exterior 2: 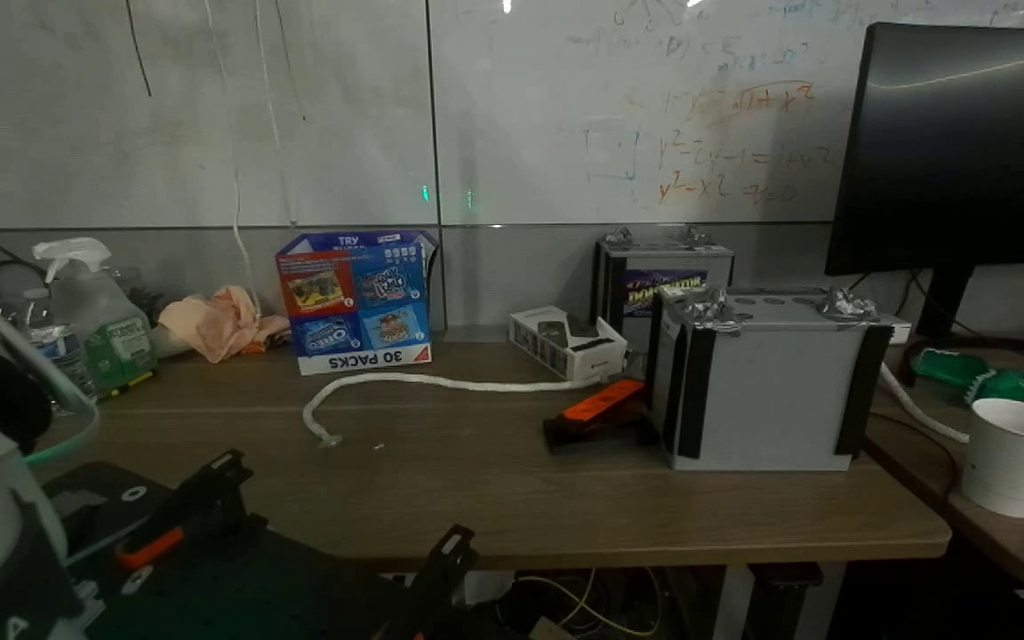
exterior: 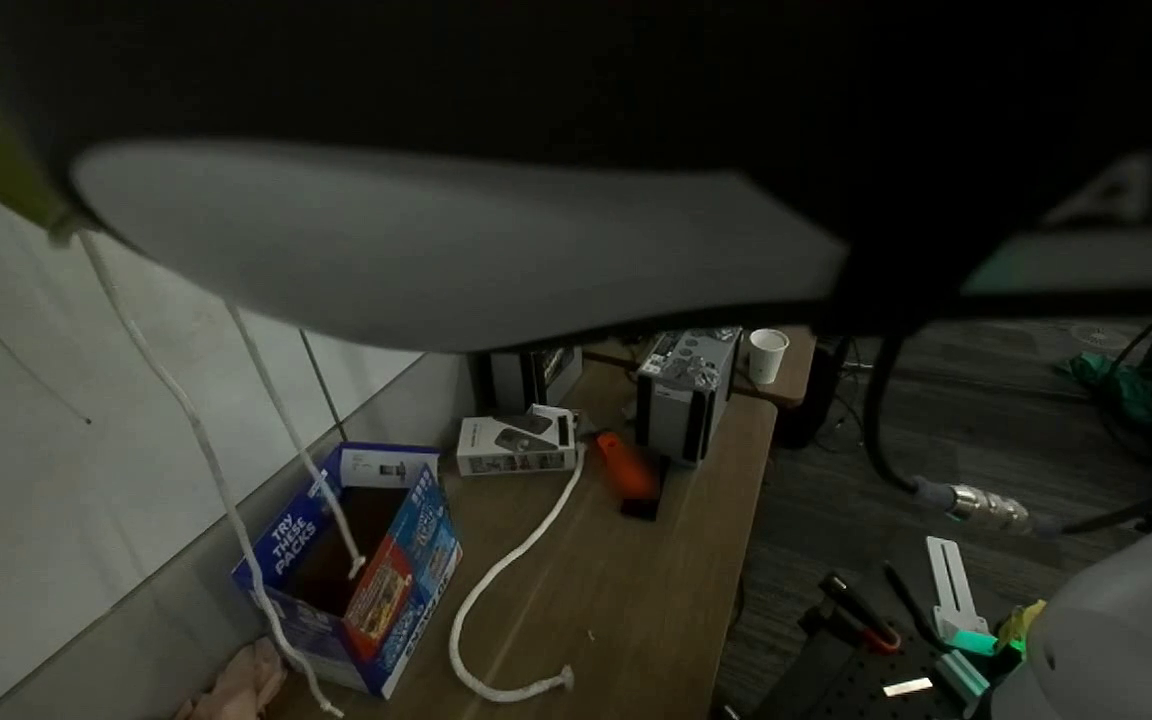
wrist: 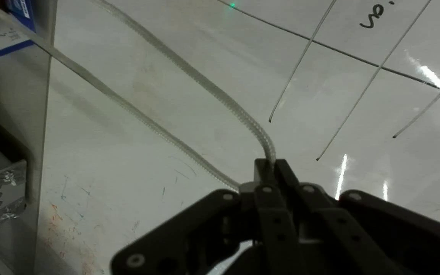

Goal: Put the two ropes in the box one at a time

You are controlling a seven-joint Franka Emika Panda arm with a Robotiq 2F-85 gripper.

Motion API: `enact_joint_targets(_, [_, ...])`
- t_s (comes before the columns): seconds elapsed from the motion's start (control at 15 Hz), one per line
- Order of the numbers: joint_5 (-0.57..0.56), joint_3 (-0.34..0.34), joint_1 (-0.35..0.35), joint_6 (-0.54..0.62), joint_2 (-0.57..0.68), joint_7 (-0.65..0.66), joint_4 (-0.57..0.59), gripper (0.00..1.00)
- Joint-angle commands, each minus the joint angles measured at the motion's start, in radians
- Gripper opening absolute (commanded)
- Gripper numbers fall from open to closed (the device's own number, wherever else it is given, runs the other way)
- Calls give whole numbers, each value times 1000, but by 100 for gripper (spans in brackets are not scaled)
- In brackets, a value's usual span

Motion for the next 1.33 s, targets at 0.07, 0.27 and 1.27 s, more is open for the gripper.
enact_joint_targets(0.07, [-55, 57, -89, 58, 36, 21, 36, 7])
enact_joint_targets(0.27, [-79, 96, -146, 102, 63, 15, 40, 7])
enact_joint_targets(1.27, [-105, 386, -469, 122, 168, -18, 90, 7])
